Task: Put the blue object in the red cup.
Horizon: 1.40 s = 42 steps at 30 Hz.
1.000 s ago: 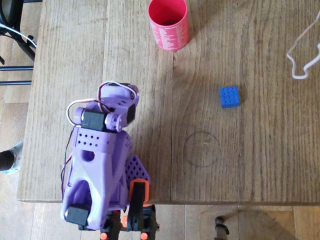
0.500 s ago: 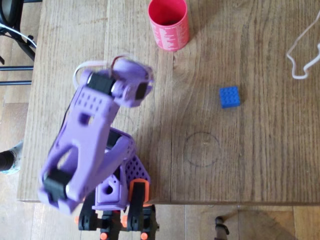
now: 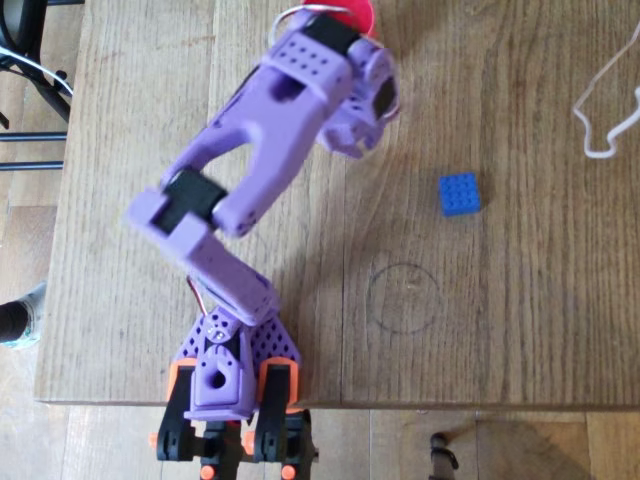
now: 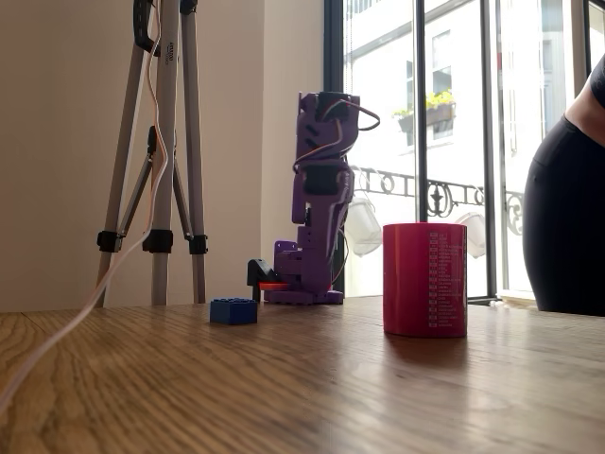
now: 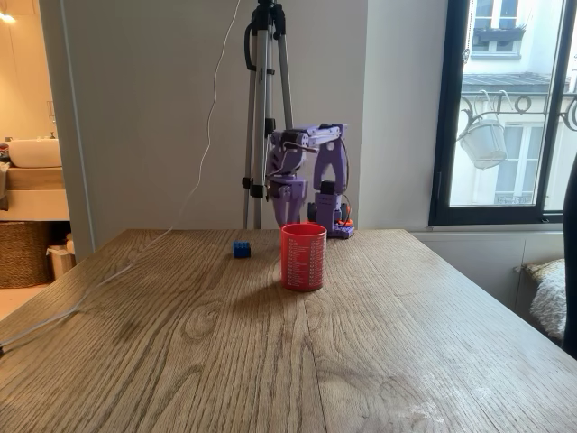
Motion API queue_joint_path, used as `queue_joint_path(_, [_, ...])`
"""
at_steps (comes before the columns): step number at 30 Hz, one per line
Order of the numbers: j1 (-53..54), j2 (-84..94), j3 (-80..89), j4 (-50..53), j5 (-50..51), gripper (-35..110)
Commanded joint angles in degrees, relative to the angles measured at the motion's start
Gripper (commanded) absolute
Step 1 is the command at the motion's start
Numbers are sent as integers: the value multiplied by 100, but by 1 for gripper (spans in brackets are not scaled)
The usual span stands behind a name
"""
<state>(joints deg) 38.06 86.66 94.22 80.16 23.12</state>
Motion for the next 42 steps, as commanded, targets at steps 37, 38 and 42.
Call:
queue_joint_path(37, [1178,-835,-1037,79,-1441,57])
queue_joint_path(38, [1169,-861,-1037,53,-1433,57])
queue_joint_path(42, [1151,-1081,-1081,-88,-1187,55])
